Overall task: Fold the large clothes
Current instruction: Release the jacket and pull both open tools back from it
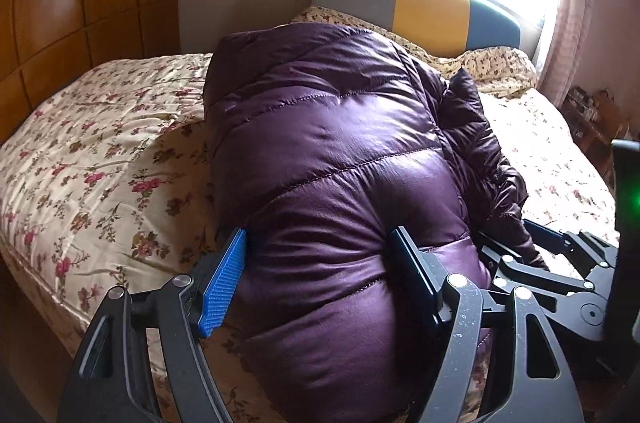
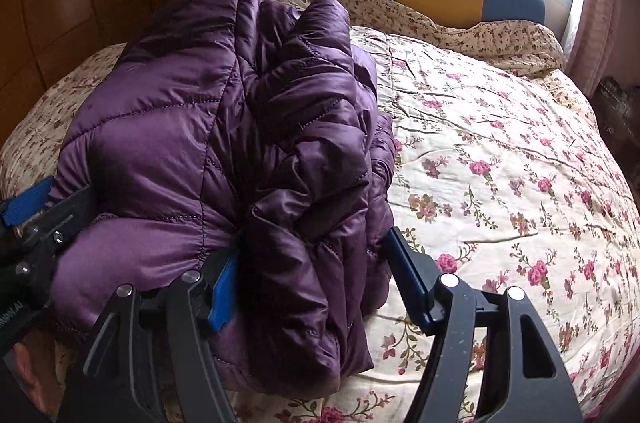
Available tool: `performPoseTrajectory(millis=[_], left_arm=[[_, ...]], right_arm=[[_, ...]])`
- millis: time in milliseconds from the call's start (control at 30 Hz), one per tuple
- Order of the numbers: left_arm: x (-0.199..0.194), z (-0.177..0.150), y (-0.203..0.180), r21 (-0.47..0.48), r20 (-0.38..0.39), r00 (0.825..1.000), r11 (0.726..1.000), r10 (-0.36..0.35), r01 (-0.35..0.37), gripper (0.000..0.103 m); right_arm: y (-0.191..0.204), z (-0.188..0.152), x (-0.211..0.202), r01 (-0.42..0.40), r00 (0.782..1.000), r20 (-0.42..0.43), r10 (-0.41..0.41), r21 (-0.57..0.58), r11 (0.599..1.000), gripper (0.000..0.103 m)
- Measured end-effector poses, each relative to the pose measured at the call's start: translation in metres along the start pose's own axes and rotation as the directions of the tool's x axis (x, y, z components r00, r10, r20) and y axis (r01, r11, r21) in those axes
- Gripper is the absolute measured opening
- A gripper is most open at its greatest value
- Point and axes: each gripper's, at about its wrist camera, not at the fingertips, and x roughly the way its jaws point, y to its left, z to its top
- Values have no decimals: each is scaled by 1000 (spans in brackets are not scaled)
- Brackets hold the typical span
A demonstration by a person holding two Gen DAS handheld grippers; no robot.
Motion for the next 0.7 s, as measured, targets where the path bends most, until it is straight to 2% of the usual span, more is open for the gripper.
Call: performPoseTrajectory(millis=[233, 467, 700], left_arm=[[-6, 4, 3, -33, -1, 1000, 999, -2, 2, 73], [-26, 4, 11, -82, 15, 1000, 996, 21, -20, 86], [-51, 3, 21, -127, 44, 997, 991, 57, -51, 92]], right_arm=[[1, 5, -16, 7, 1000, 18, -7, 9, 1000, 67], [5, 15, -50, 1, 997, 81, -3, 24, 1000, 76], [7, 19, -72, 3, 996, 88, -7, 45, 999, 80]])
